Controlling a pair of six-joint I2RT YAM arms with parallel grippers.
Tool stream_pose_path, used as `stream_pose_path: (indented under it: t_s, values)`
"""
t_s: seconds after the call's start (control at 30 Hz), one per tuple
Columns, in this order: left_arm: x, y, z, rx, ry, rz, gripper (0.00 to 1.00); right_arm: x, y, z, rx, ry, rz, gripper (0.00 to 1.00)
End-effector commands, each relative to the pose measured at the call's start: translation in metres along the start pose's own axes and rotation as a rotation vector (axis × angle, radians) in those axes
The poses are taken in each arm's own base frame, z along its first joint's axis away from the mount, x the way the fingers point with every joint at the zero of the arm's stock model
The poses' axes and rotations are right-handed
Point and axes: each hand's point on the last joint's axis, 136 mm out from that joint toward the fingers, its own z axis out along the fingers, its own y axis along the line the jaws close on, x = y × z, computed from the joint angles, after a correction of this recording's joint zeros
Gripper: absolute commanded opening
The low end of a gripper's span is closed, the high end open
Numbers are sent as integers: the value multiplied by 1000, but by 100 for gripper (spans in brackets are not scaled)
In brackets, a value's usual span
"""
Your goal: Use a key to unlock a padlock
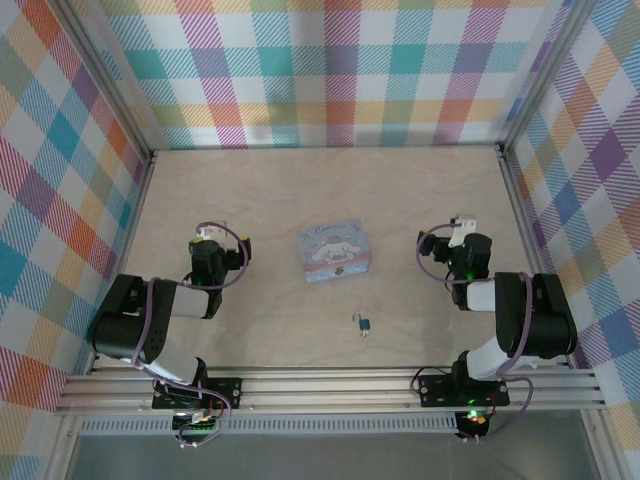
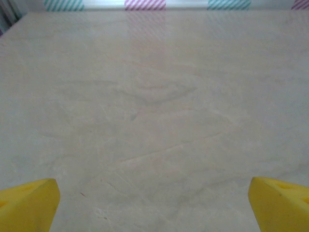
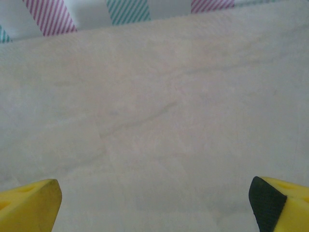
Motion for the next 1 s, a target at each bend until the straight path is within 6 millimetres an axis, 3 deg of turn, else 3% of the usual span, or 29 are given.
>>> stream_pose_path:
  t_s: [0.0,0.1,0.33,0.97]
  values:
    - [-12,1,3,23,-41,-8,100,-6,2,4,-8,1,-16,100]
    - [-11,9,15,16,25,-54,100,-6,3,4,-6,0,-21,100]
    - [-10,11,15,24,28,-64,100,-3,15,7,-52,22,-62,100]
    - [-10,11,15,25,29,-63,100,-4,16,7,-53,23,-63,100]
